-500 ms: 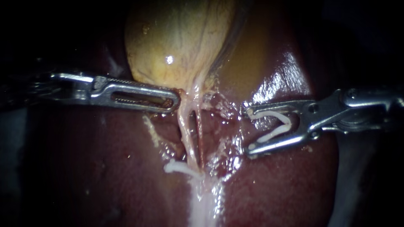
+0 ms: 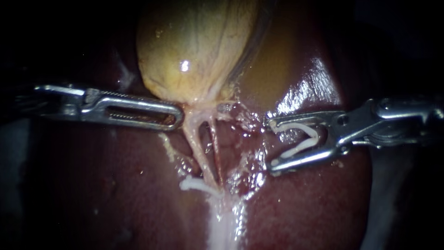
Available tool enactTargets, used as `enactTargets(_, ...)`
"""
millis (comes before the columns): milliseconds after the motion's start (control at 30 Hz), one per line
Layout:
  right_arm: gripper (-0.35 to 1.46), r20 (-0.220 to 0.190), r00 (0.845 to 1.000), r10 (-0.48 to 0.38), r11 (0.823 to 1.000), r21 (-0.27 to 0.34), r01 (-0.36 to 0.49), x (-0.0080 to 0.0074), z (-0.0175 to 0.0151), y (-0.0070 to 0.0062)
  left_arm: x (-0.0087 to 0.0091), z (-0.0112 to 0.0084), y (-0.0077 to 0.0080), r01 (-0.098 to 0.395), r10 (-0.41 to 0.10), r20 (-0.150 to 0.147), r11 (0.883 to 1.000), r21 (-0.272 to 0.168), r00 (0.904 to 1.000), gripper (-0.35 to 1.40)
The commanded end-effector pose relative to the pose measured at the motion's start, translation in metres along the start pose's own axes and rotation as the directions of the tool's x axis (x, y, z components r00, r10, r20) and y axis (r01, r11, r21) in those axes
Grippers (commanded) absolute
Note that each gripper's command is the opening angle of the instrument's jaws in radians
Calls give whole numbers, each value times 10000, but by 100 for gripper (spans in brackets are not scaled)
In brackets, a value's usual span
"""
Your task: Clipping second clip left tube
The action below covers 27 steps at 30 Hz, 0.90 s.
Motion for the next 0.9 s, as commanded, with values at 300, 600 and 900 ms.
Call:
enactTargets(300, 49, -2, 10000, 8, 10000, -19, -8, 1, 3, -1, 4, -7, 6, 32, -32, 32, 10000, -54, 10000, -35)
enactTargets(600, 50, -8, 10000, -32, 9999, -133, 32, -1, 30, -3, 6, -5, 8, 48, -48, 20, 10000, -42, 10000, -35)
enactTargets(900, 50, 9, 9999, -155, 9997, -168, 155, -13, 80, 2, 8, -1, 10, 58, -58, 4, 10000, -24, 10000, -35)
